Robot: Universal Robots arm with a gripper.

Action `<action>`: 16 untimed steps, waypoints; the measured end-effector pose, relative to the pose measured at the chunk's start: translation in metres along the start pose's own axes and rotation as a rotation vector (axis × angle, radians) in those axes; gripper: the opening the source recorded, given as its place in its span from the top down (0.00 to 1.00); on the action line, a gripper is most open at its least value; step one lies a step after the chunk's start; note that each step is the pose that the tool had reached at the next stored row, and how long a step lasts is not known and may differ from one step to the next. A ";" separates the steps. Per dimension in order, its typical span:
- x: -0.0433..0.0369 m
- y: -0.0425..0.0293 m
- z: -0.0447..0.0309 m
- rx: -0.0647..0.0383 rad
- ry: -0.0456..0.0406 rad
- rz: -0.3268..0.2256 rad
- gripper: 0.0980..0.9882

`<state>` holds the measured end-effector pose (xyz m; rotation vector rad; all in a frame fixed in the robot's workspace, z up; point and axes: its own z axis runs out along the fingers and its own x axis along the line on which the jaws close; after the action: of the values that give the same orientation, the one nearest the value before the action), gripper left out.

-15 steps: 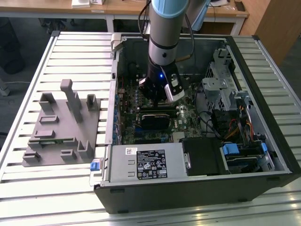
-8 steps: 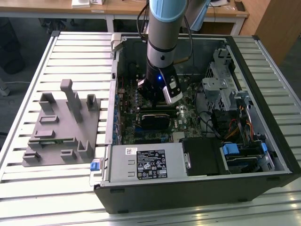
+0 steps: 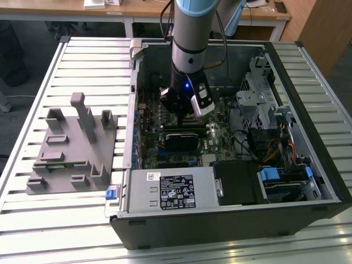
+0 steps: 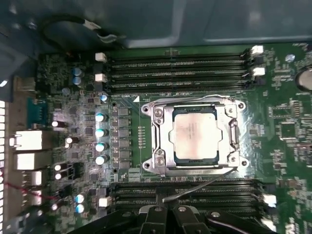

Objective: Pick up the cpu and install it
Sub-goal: 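Install the second cpu locking lever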

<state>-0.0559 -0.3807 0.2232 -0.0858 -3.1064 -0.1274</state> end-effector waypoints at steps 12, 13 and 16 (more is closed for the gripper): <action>0.0013 0.0029 -0.0356 0.004 -0.0003 0.000 0.99; 0.0014 0.0030 -0.0378 0.004 -0.0002 0.000 0.99; -0.0036 0.0034 -0.0378 0.004 0.0032 0.001 0.99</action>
<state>-0.0510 -0.3806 0.2610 -0.0863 -3.1033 -0.1215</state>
